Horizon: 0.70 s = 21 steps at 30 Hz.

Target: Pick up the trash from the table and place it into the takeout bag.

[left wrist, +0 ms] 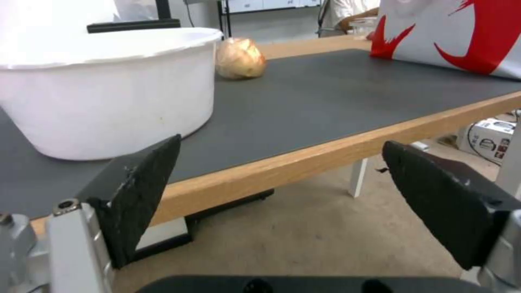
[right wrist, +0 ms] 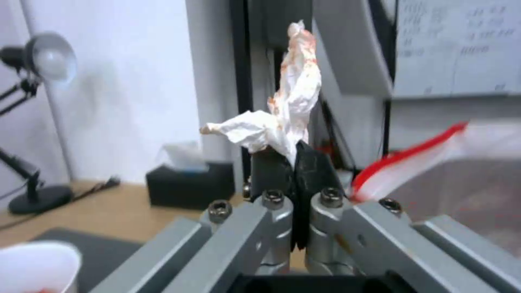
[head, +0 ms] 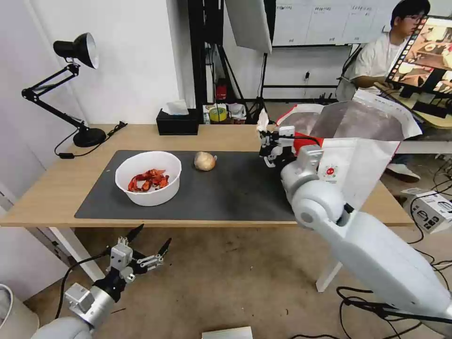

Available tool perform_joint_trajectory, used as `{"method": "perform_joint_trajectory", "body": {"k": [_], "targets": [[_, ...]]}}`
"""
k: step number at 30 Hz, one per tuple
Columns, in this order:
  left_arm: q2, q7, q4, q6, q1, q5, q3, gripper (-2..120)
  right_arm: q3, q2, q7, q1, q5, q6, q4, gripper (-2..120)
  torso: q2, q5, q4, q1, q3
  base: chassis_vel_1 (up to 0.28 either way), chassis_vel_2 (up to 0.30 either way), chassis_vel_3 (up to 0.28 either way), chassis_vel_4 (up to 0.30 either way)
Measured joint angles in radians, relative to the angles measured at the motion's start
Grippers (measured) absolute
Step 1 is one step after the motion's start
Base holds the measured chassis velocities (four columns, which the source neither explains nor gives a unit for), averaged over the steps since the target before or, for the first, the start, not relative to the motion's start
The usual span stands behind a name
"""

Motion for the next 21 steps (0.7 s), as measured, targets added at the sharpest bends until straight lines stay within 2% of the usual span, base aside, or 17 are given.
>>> {"method": "perform_joint_trajectory", "body": {"k": [5,21], "targets": [[-0.012,0.000,-0.006,0.000,0.005,0.013,0.005,100,0.053,-0.018,0.002,-0.026,-0.037,0.047,0.021,0,0.000,-0.0001,0.0000,0.000,0.000,0.000,0.000,0.000,0.000],[-0.010,0.000,-0.024,-0.001,-0.002,0.023,0.019,100,0.228,-0.139,0.035,-0.110,-0.013,0.050,0.054,0,0.000,-0.0001,-0.0001,0.000,0.000,0.000,0.000,0.000,0.000]]}}
